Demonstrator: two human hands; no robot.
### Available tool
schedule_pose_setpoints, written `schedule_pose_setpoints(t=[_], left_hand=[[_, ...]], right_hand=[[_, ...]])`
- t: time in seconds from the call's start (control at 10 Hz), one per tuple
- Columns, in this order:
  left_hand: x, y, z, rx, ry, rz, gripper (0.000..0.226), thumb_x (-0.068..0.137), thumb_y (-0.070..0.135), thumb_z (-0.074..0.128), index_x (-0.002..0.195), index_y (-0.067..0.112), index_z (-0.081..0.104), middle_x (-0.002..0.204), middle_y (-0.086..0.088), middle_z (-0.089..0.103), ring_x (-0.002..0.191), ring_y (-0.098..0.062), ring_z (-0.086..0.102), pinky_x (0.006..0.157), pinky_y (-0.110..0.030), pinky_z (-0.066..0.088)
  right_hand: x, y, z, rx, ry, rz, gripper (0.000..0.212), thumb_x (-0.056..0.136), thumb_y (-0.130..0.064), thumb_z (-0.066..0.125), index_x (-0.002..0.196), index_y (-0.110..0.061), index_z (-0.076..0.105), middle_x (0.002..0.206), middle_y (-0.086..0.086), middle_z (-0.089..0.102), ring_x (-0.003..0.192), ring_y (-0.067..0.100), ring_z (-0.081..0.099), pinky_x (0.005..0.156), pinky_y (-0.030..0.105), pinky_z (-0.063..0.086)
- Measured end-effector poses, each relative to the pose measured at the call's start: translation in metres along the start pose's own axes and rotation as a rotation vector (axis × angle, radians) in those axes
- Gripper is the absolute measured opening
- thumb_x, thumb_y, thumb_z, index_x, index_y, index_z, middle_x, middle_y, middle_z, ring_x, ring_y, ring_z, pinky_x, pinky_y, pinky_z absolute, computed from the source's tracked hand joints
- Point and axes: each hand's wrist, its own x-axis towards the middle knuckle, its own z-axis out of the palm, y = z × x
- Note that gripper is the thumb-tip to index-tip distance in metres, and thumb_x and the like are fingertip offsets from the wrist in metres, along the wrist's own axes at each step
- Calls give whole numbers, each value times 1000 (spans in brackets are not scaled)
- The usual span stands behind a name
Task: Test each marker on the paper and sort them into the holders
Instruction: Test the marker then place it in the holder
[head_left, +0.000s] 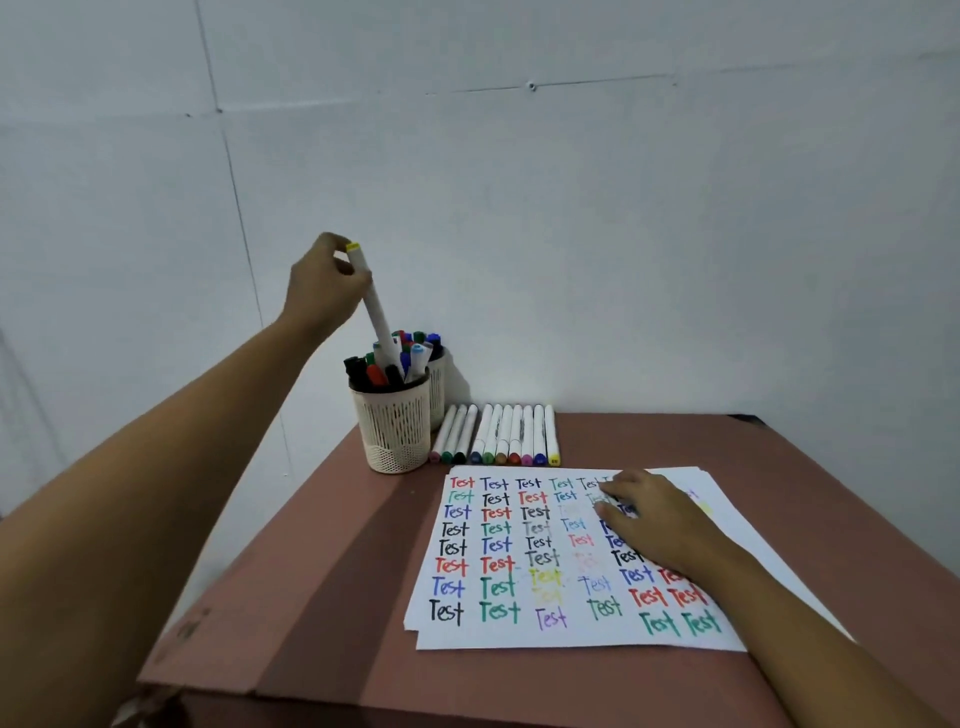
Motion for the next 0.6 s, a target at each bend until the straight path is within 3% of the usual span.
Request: schedule_pose_setpoints(t=[0.1,0.2,0.3,0.4,0.5,0.6], left_hand=[[-11,-6,13,115,-58,42,32,91,12,51,122,8,42,81,-6,57,70,-21,55,57,-26,45],[-22,-18,24,261,-172,82,26,90,14,51,113,15,38,81,-13,62,68,-27,61,61,-38,54],[-33,-28,34,568,-279,149,20,90,21,50,110,17,49,104,-12,63,92,-31,59,84,-45,49],[-42,-35,42,665,-260,254,27,91,21,51,116,13,58,122,-12,54,111,-31,50,93,-45,37],[-53,-33,48,590,-111,375,28,88,15,55,114,6,60,121,-19,53,110,-38,50,90,-47,39],[-75,-22,64,470,12,520,26,81,10,55,105,2,63,107,-22,58,95,-41,56,79,-45,45]], right_hand=[[-1,-2,-2,3,0,2,46,96,-43,46,134,-19,53,139,-2,49,126,16,46,103,32,39],[-1,-3,-4,11,1,5,46,95,-43,47,134,-19,53,139,-2,49,125,16,46,103,32,39],[-3,-3,-4,21,-1,11,45,95,-42,47,134,-19,53,139,-2,49,125,16,46,104,33,39],[-3,-3,-4,24,1,9,45,96,-41,48,134,-18,54,139,-1,50,126,17,46,104,33,39],[-3,-3,-4,34,6,9,45,95,-41,48,133,-18,55,138,-1,51,124,17,47,102,34,40],[-3,-3,-5,28,4,7,45,95,-42,49,132,-18,56,138,-1,52,124,17,48,102,34,41]])
